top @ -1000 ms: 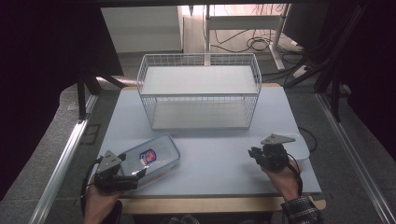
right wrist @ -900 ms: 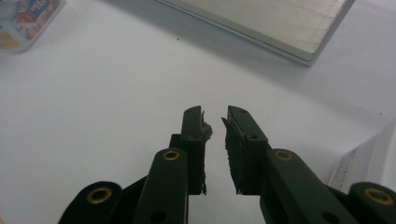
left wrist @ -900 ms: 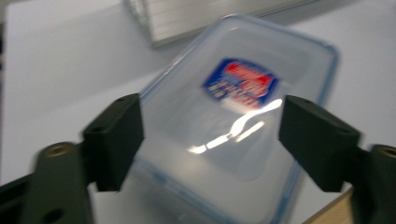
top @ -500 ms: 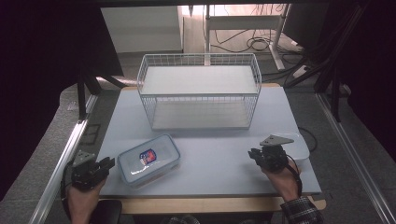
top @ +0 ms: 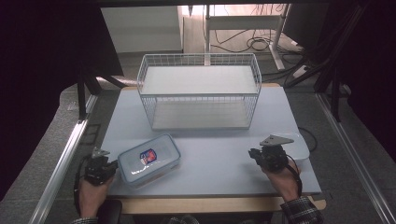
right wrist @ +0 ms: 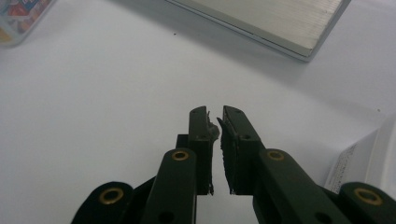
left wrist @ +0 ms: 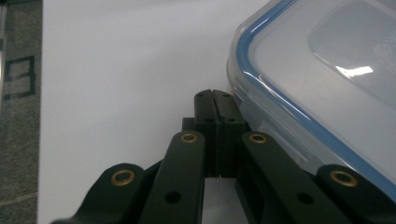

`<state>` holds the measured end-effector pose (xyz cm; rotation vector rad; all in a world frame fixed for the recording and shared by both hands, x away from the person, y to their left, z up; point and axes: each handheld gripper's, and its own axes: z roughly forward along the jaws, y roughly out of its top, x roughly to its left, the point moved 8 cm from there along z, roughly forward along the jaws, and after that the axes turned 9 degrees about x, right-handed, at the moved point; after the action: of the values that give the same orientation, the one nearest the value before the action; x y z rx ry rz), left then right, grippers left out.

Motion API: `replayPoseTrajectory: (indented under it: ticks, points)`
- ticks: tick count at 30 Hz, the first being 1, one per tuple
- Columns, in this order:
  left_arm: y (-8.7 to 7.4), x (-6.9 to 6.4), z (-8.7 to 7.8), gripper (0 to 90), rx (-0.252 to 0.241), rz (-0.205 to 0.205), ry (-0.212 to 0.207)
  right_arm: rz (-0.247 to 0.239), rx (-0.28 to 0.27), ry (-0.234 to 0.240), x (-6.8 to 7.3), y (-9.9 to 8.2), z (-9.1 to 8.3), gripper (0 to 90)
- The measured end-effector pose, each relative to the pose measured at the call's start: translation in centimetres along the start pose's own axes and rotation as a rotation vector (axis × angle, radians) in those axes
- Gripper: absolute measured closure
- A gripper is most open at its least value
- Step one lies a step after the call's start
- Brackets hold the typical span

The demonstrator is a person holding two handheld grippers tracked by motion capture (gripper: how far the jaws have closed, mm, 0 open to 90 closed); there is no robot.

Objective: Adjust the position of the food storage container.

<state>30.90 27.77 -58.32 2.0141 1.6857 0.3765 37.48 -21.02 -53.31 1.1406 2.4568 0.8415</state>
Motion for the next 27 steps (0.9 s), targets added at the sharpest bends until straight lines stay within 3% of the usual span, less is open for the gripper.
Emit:
replayPoseTrajectory:
  ticks: [9,14,22,27]
  points:
    - [1.7,-0.9,1.5,90.0,-0.007,0.026,-0.018,-0.026,-0.002,0.015,0.6,0.4,0.3,81.4]
    - [3.1,-2.0,2.4,90.0,-0.012,0.066,-0.031,-0.04,-0.003,0.017,0.9,0.7,0.4,81.5]
    - [5.2,-4.8,3.8,90.0,-0.018,0.175,-0.055,-0.058,-0.004,0.034,1.6,1.4,0.9,81.6]
    - [6.4,-6.4,4.5,90.0,-0.029,0.208,-0.075,-0.069,-0.006,0.041,2.0,1.8,1.1,81.6]
